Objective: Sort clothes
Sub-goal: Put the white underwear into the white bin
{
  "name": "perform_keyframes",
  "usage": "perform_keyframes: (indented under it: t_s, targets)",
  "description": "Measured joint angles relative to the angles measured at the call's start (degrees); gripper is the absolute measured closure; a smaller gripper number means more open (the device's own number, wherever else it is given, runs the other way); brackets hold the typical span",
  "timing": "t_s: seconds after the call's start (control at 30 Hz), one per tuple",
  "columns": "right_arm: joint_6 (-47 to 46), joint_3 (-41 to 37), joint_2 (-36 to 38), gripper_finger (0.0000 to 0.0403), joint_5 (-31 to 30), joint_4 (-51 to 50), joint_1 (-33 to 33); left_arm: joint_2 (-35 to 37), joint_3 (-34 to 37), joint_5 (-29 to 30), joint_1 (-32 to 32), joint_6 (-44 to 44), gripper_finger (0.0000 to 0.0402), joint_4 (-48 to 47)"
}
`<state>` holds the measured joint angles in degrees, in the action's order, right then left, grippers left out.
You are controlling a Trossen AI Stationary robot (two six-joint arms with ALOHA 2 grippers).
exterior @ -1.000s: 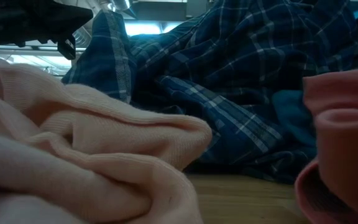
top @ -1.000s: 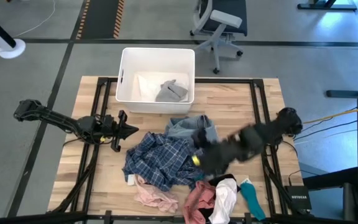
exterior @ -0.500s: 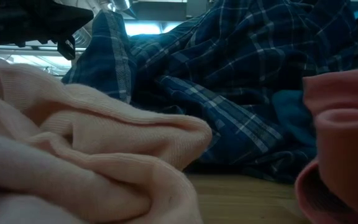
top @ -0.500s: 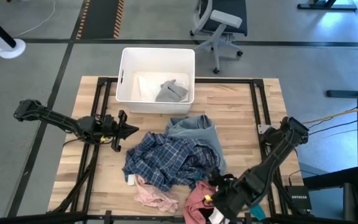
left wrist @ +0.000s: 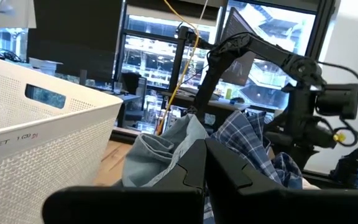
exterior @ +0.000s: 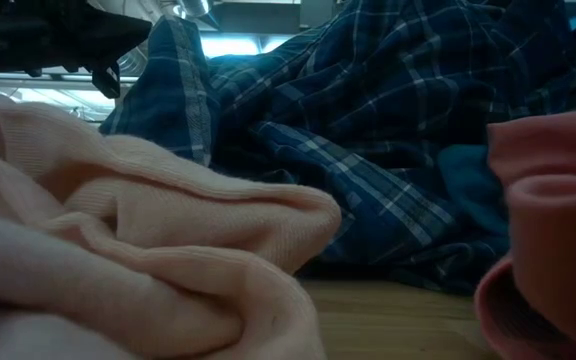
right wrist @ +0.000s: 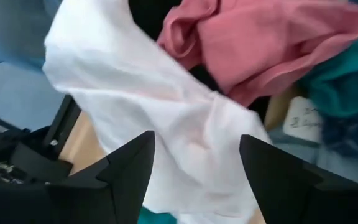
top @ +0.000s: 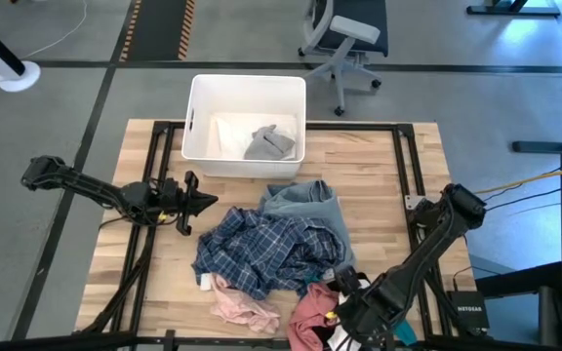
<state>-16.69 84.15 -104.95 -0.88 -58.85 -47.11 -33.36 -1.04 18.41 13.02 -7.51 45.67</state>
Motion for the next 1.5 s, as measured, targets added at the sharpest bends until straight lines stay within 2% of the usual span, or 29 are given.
perform_keyframes:
  t_s: [0.17,0.3,0.4,0.6,0.63,0.87,1.0,1.13,1.3,1.5]
  targets:
    - [0.0,-3.2,0.0,0.0151,0.0,2.1,0.0,0.0,0.0,0.1,0.0,0.0,0.0402,0.0]
    - [0.0,-4.7,0.0,0.0180,-1.9,2.2,0.0,0.0,0.0,0.3,0.0,0.0,0.0402,0.0]
    - [0.1,-5.3,0.0,0.0227,-2.9,2.3,0.0,0.0,0.0,0.3,0.0,0.0,0.0402,0.0]
    - [0.0,-5.3,0.1,0.0372,-4.0,2.3,0.0,0.0,0.0,0.3,0.0,0.0,0.0402,0.0]
    - [0.4,-5.3,0.1,0.0385,-3.8,2.2,0.3,0.0,0.0,0.3,0.0,0.0,0.0402,0.0]
    - [3.3,2.4,0.2,0.0374,-5.1,-5.6,0.7,0.0,0.0,0.6,0.0,0.0,0.0402,0.3]
    - [8.9,11.3,0.2,0.0393,-10.5,-11.7,1.1,0.0,0.0,0.6,0.0,0.0,0.0402,0.3]
    - [15.5,20.6,0.3,0.0384,-16.8,-15.1,2.9,0.0,0.0,0.9,0.0,0.0,0.0402,0.4]
    - [26.4,29.4,0.3,0.0395,-20.3,-16.2,7.2,0.0,0.0,1.0,0.0,0.0,0.0402,0.4]
    - [38.8,36.0,0.3,0.0386,-20.1,-15.4,16.8,0.0,0.0,1.0,0.0,0.5,0.0402,0.4]
